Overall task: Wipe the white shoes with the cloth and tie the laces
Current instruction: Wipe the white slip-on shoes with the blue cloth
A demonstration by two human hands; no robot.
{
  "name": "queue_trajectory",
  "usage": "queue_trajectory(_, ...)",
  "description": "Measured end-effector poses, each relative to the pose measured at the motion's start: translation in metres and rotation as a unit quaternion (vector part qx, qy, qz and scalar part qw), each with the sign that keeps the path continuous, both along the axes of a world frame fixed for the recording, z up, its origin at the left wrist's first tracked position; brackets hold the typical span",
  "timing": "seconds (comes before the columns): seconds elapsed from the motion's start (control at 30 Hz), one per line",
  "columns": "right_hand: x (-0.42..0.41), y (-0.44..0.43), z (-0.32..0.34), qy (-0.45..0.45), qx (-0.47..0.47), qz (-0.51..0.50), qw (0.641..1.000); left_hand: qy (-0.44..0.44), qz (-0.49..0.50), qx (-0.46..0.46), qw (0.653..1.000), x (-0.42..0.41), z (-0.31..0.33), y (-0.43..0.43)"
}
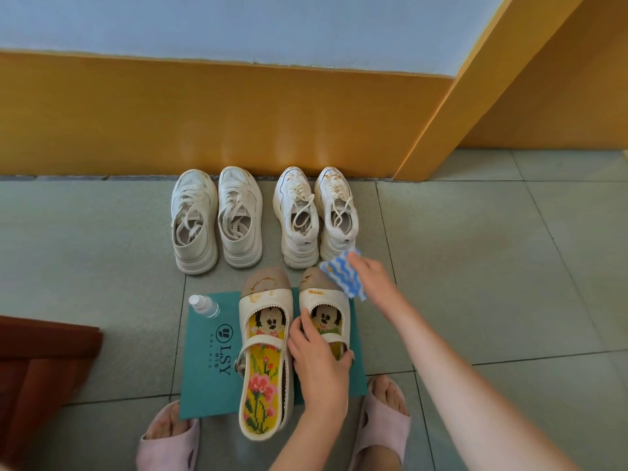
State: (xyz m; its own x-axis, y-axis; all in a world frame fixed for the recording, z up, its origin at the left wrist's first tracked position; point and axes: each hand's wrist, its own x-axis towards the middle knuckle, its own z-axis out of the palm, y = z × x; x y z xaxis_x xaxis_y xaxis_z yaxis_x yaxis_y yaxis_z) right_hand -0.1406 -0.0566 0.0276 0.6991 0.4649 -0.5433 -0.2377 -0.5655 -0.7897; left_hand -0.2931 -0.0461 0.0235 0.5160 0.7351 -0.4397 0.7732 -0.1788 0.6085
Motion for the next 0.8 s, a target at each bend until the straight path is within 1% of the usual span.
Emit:
queue_trajectory(0.07, -0.004, 0.003, -0.010, -0.012, -0.022, 0.025, 0.999, 0.000, 0.002, 0.000, 1.000, 0.001, -0.001, 0.001)
queue_trajectory(0.17, -0.004, 0.004, -0.014, -0.052, -0.002, 0.015, 0.999, 0.001, 0.003, 0.000, 1.000, 0.001, -0.002, 0.001)
queue_trajectory(0.27, -0.003, 0.006, -0.016, -0.055, 0.014, 0.009, 0.998, 0.001, 0.003, 0.001, 1.000, 0.001, -0.002, 0.001)
queue_trajectory(0.33, -0.005, 0.010, -0.019, -0.097, -0.001, 0.017, 0.995, 0.003, 0.002, 0.003, 1.000, 0.001, -0.003, 0.001)
queue_trajectory(0.4, -0.005, 0.010, -0.026, -0.161, -0.013, 0.005, 0.987, 0.005, 0.001, 0.003, 1.000, 0.001, -0.002, 0.001)
queue_trajectory(0.47, -0.005, 0.008, -0.030, -0.213, -0.003, -0.010, 0.977, 0.001, 0.002, 0.003, 1.000, 0.001, -0.002, 0.001)
queue_trajectory(0.5, -0.005, 0.006, -0.032, -0.223, 0.004, -0.008, 0.975, 0.001, 0.002, 0.004, 1.000, 0.001, -0.002, 0.001)
queue_trajectory(0.57, -0.006, 0.000, -0.033, -0.206, 0.010, 0.020, 0.978, 0.002, -0.001, 0.005, 1.000, 0.001, -0.002, 0.001)
queue_trajectory(0.7, -0.014, -0.016, -0.031, -0.077, 0.061, 0.089, 0.991, 0.002, -0.002, 0.008, 1.000, 0.001, -0.002, 0.002)
queue_trajectory(0.8, -0.015, -0.025, -0.036, -0.066, 0.055, 0.122, 0.989, -0.001, -0.004, 0.004, 1.000, 0.001, -0.002, 0.001)
